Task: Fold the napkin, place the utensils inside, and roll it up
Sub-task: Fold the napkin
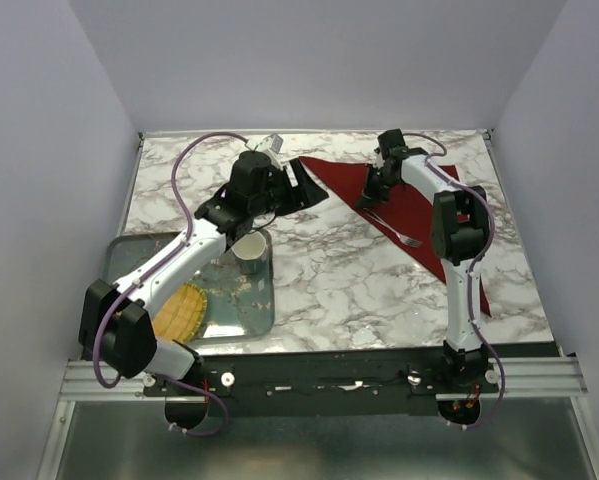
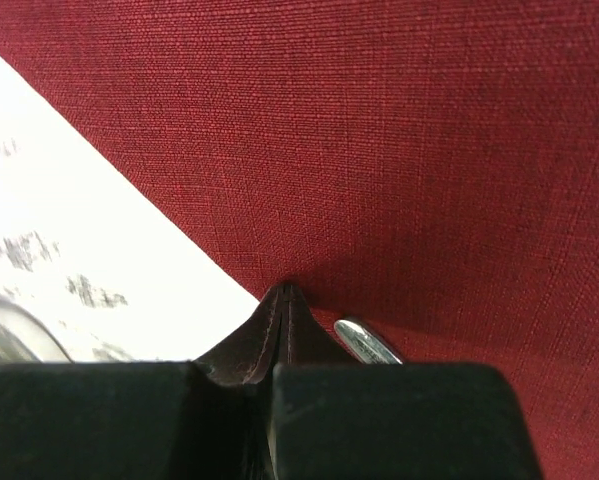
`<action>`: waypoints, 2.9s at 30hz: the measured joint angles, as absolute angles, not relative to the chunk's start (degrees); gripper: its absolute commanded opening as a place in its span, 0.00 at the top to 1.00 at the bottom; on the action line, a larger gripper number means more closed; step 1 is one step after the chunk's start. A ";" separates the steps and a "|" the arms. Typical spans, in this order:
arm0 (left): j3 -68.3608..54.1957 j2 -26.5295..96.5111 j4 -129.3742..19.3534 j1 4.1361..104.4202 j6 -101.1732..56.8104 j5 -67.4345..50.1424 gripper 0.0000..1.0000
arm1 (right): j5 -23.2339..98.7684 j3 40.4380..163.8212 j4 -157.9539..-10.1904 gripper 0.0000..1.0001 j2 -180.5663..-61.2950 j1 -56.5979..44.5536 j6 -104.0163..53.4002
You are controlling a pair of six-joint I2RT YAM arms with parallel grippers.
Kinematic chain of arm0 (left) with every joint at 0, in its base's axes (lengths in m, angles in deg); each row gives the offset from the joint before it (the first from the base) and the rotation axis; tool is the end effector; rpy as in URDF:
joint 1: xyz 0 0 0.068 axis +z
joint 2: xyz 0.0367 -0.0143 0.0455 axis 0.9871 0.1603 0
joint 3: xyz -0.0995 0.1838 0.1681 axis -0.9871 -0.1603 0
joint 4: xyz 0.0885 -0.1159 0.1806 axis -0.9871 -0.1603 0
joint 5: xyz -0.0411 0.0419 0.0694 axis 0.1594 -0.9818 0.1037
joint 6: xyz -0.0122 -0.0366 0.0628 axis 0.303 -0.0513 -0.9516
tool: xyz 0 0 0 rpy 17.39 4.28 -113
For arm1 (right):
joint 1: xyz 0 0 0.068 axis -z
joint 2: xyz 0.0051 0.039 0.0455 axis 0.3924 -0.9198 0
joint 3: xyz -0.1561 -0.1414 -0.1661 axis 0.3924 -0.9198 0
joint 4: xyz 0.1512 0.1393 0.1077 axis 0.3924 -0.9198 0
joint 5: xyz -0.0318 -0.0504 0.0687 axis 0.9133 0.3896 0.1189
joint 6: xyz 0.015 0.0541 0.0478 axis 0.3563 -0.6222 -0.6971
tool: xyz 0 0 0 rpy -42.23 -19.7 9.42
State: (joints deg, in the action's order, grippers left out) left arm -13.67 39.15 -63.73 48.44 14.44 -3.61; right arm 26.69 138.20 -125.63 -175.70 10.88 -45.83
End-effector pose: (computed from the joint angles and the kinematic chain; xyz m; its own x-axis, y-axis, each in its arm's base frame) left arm 0.2629 -0.1831 0.3280 -0.7219 -0.4017 -0.5635 0.2465 0.6116 -0.7518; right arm 0.4636 0.1206 0.1403 -0.9449 0.2403 -0.2222 0.1208 0.8871 0.4456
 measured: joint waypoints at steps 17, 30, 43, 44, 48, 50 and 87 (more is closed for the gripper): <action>6.72 66.08 -74.59 59.78 8.19 -13.09 0.44 | 20.50 122.35 -118.98 0.91 -167.16 7.12 -42.18; 14.50 82.41 -67.16 63.85 9.35 -11.17 0.50 | 19.10 130.13 -118.26 0.89 -167.33 6.59 -42.79; 14.90 87.59 -59.42 65.34 14.88 -5.84 0.49 | 18.56 135.49 -115.75 0.89 -168.23 6.59 -48.12; 14.79 87.63 -58.96 65.49 15.23 -5.75 0.49 | 18.56 134.83 -115.49 0.89 -168.20 6.59 -48.10; 14.24 87.66 -57.10 65.97 16.52 -5.49 0.49 | 18.60 131.88 -114.96 0.89 -167.83 6.59 -47.99; 13.94 87.76 -56.64 66.19 17.18 -5.33 0.49 | 18.69 130.65 -114.92 0.89 -167.40 6.59 -47.92; 12.49 90.93 -51.31 66.01 19.69 -6.16 1.00 | 23.23 112.54 -111.77 0.90 -146.72 10.31 -44.56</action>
